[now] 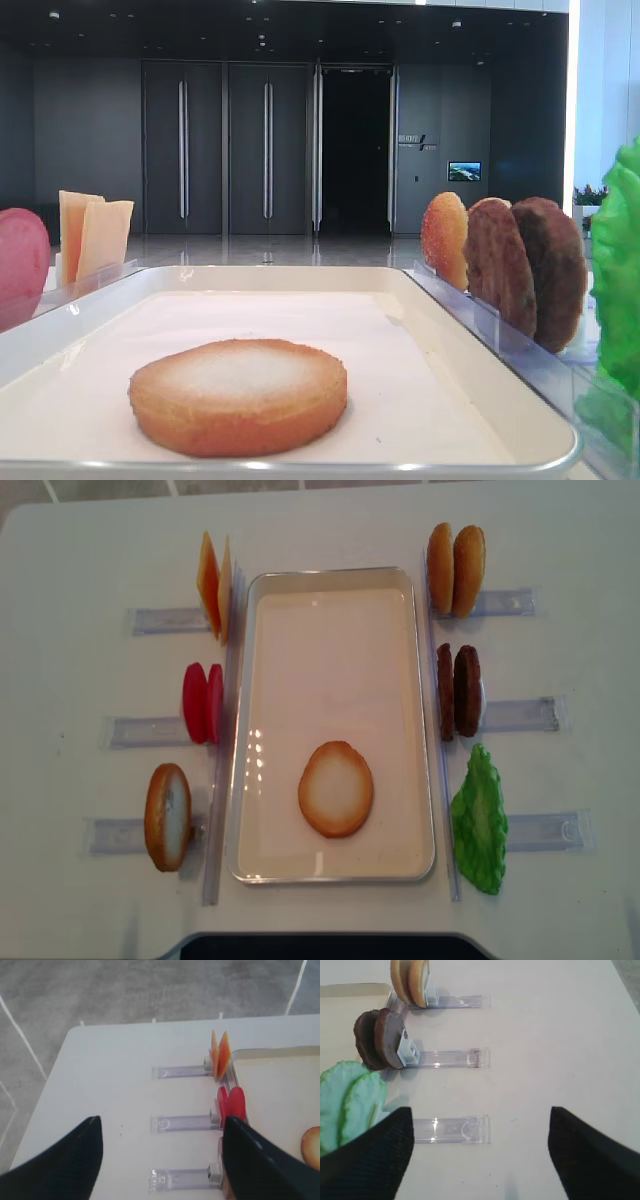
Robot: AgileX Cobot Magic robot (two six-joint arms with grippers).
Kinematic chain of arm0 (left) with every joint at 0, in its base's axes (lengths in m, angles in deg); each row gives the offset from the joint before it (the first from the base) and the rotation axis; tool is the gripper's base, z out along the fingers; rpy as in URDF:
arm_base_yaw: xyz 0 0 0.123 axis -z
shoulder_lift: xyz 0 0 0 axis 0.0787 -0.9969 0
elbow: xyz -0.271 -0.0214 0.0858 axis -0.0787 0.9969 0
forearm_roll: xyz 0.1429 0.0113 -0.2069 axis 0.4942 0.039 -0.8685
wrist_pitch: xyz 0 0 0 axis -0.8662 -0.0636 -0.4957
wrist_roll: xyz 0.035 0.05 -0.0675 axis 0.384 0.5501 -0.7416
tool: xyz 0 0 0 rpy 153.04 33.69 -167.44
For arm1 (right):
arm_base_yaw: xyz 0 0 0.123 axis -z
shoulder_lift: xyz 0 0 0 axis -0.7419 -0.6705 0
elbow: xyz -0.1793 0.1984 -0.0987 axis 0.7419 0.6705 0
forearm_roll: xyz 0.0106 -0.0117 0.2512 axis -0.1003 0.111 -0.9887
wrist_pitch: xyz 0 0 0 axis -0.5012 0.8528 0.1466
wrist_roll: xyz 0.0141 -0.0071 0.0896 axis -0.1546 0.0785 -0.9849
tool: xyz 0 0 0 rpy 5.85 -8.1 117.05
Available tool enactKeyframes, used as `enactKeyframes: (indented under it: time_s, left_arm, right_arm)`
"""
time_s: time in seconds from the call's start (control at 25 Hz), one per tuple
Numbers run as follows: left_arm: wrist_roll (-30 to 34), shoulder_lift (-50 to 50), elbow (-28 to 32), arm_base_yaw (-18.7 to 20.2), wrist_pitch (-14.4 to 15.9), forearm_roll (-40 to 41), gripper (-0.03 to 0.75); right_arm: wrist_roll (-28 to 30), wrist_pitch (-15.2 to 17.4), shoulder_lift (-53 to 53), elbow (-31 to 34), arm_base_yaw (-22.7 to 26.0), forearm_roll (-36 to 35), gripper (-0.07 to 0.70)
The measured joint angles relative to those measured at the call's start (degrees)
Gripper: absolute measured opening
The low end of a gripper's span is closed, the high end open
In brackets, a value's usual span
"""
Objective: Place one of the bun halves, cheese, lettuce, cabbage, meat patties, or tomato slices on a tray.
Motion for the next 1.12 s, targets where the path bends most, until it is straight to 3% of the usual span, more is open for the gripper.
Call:
enactKeyframes:
  time_s: [0.2,0.64,0.96,1.12]
  left_arm:
    - [0.0,6.51,0.89,0.0,0.05,-1.79,0.567]
    - [-1.3,15.45,17.85,0.0,0.05,-2.22,0.567]
    - [-1.32,16.17,23.6,0.0,0.05,-2.22,0.561]
    - [-1.32,16.17,27.57,0.0,-2.95,-2.22,0.559]
  right_arm:
    - [0.0,0.0,0.0,0.0,0.0,0.0,0.555]
    - [0.0,0.0,0.0,0.0,0.0,0.0,0.555]
    - [0.0,0.0,0.0,0.0,0.0,0.0,0.555]
    - [0.0,0.0,0.0,0.0,0.0,0.0,0.555]
